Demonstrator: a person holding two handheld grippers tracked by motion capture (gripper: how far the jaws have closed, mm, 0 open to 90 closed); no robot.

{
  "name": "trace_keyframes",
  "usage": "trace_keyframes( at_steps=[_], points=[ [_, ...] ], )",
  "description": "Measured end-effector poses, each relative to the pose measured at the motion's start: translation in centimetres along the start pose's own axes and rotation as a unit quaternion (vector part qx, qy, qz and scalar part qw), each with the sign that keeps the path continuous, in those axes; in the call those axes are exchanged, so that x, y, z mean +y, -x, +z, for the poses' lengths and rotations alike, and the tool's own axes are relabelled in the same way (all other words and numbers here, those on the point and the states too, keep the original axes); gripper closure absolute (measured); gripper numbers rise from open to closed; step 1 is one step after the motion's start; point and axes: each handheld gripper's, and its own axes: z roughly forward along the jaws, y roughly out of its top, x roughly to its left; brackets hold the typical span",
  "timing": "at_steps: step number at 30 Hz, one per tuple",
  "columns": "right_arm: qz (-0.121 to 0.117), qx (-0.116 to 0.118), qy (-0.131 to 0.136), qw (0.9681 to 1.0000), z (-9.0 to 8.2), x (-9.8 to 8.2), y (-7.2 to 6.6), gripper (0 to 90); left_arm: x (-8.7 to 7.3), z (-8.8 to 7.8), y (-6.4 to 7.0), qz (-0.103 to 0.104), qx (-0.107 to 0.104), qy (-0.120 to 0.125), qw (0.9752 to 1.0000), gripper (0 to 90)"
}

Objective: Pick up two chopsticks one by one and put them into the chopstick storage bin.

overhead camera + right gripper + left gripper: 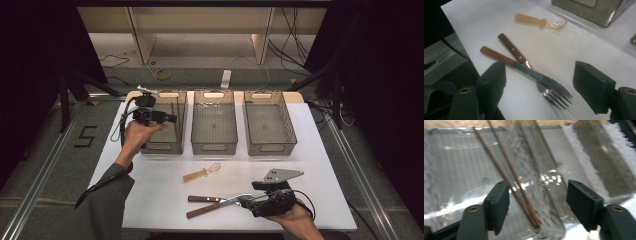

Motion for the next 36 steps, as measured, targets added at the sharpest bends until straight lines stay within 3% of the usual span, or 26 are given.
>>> trace_keyframes(
  at_steps=[2,4,6,14,15,16,17,18,23,29,32,33,35,36],
  points=[
    [0.000,0.000,-0.001,1.0000,0.0,0.0,0.0,27.4,-0.2,-0.3,0.3,0.002,-0.012,0.001,0.9999,27.8],
    [0.000,-0.001,0.001,1.0000,0.0,0.0,0.0,27.5,-0.7,-1.1,1.0,0.023,-0.024,0.016,0.9993,26.7],
    [0.001,-0.001,0.001,1.0000,0.0,0.0,0.1,27.5,-0.9,-1.3,1.3,0.029,-0.028,0.020,0.9990,26.0],
    [0.006,-0.004,0.003,1.0000,-0.1,-0.1,0.2,27.5,-2.9,-2.3,3.2,0.074,-0.064,0.045,0.9942,23.7],
    [0.006,-0.004,0.003,1.0000,-0.1,-0.1,0.3,27.4,-3.5,-2.2,3.7,0.089,-0.069,0.041,0.9928,23.5],
    [0.006,-0.005,0.003,1.0000,-0.1,-0.1,0.3,27.5,-3.5,-2.2,3.7,0.089,-0.069,0.041,0.9928,23.5],
    [0.006,-0.005,0.003,1.0000,-0.1,-0.1,0.3,27.4,-3.8,-1.9,4.4,0.109,-0.057,0.026,0.9921,22.6],
    [0.004,-0.005,0.004,1.0000,-0.1,-0.1,0.2,27.5,-3.8,-1.9,4.4,0.109,-0.057,0.026,0.9921,22.1],
    [-0.003,-0.005,0.003,1.0000,-0.1,-0.3,0.1,27.5,-5.0,-1.2,5.7,0.148,-0.054,0.009,0.9875,21.7],
    [-0.002,-0.004,0.001,1.0000,-0.1,-0.4,0.1,27.5,-5.5,-1.4,6.8,0.173,-0.059,0.001,0.9832,21.1],
    [-0.003,-0.005,0.002,1.0000,-0.1,-0.4,0.1,27.4,-6.0,-1.4,7.2,0.188,-0.050,-0.013,0.9808,21.0],
    [-0.004,-0.005,0.002,1.0000,-0.1,-0.4,0.1,27.4,-6.0,-1.4,7.2,0.188,-0.050,-0.013,0.9808,20.7],
    [-0.002,-0.006,0.003,1.0000,-0.2,-0.5,0.1,26.8,-6.5,-1.3,7.8,0.201,-0.055,-0.029,0.9776,20.2],
    [-0.001,-0.006,0.003,1.0000,-0.2,-0.5,0.1,26.5,-6.5,-1.3,7.8,0.201,-0.055,-0.029,0.9776,19.9]
  ],
)
